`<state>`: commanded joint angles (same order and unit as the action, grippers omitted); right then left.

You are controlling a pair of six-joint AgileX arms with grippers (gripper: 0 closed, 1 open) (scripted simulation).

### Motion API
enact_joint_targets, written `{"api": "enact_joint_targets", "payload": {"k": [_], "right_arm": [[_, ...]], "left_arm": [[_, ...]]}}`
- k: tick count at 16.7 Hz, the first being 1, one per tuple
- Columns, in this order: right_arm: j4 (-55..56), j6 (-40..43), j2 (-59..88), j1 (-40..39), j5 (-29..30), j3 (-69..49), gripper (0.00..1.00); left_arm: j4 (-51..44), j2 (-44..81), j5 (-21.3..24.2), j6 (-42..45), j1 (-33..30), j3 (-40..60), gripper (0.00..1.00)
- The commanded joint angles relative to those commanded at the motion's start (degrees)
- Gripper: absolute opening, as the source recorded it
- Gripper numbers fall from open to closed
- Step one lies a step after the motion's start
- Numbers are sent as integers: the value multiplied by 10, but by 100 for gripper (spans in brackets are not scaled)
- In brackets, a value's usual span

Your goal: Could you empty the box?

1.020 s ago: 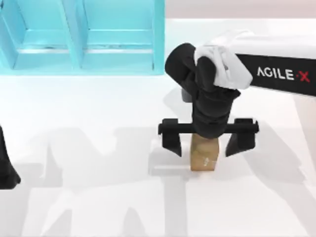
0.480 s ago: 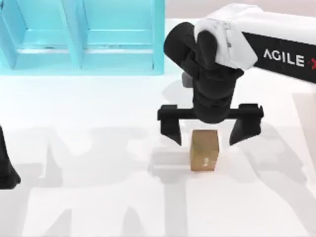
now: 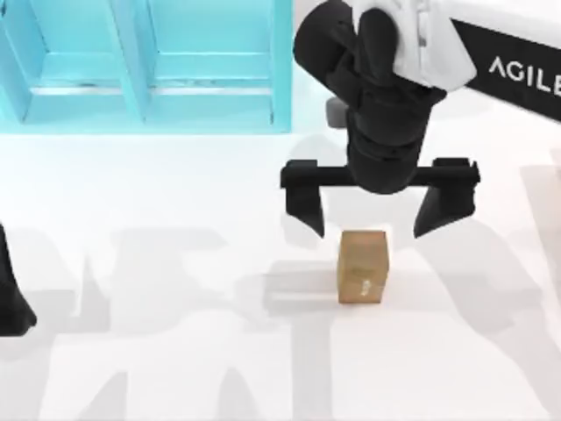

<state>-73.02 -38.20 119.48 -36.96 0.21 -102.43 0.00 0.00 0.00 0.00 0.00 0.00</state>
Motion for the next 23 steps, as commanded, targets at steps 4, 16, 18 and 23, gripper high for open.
{"api": "enact_joint_targets", "payload": {"k": [4, 16, 18, 23], "right_arm": [[-9, 38, 2, 37, 0, -8, 100], [-72, 526, -19, 541, -4, -47, 100], [-77, 580, -27, 595, -5, -48, 100], [-80, 616, -34, 632, -5, -47, 100]], "left_arm": [[0, 0, 0, 0, 0, 0, 100], [0, 0, 0, 0, 0, 0, 100], [0, 0, 0, 0, 0, 0, 100], [0, 0, 0, 0, 0, 0, 100]]}}
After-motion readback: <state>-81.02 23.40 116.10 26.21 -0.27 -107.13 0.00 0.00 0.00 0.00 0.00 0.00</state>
